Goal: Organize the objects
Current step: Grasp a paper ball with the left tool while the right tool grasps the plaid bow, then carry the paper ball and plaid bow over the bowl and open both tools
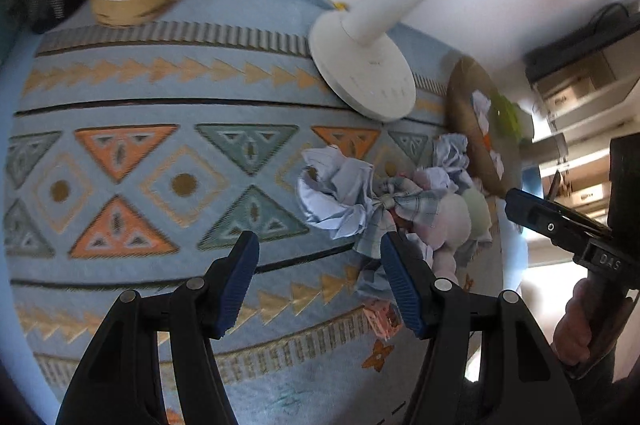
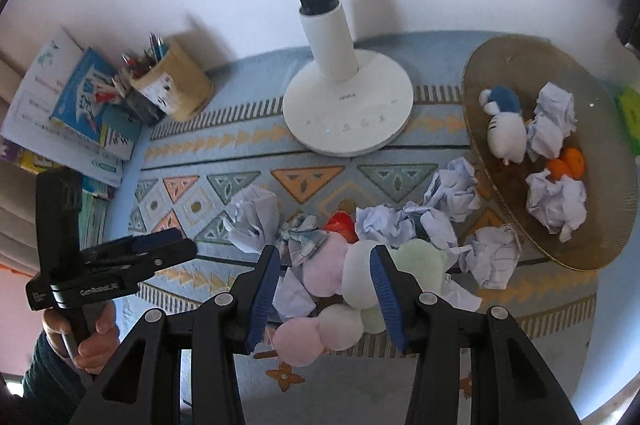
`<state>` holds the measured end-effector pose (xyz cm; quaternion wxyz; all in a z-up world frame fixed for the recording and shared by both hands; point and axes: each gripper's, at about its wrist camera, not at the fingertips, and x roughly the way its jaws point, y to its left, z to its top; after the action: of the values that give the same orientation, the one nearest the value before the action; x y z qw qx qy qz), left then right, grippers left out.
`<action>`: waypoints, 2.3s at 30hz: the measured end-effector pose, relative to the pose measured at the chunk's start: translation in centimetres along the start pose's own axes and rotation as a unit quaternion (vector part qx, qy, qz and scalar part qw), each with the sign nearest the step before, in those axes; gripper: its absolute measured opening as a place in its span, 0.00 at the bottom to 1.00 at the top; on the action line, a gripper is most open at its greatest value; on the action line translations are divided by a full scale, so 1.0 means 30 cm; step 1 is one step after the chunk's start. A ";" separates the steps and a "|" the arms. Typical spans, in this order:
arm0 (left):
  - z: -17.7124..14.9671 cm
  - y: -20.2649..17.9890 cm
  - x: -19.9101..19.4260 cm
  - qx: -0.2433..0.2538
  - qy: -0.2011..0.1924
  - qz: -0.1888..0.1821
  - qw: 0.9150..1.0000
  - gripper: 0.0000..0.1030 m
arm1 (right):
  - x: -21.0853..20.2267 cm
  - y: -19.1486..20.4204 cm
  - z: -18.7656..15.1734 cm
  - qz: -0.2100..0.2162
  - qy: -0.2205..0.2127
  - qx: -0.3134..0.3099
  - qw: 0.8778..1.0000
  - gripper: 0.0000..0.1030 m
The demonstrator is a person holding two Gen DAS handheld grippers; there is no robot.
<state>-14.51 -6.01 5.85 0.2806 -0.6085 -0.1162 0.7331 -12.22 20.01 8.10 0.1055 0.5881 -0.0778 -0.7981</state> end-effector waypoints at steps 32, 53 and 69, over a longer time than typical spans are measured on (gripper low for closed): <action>0.082 0.180 -0.019 -0.037 -0.038 0.036 0.998 0.42 | 0.371 0.053 0.188 0.048 0.057 -0.021 0.997 0.14; 0.060 0.181 -0.031 -0.022 -0.038 0.046 0.998 0.42 | 0.534 0.217 0.174 -0.068 0.091 -0.056 0.992 0.54; 0.070 -0.174 -0.096 0.087 -0.063 0.028 0.994 0.42 | 0.037 -0.027 0.081 0.008 -0.048 0.023 0.999 0.28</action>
<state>-14.80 -2.99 11.40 0.3042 -0.5373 -0.0526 0.7849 -14.92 20.51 7.59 0.0942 0.5506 -0.1060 -0.8226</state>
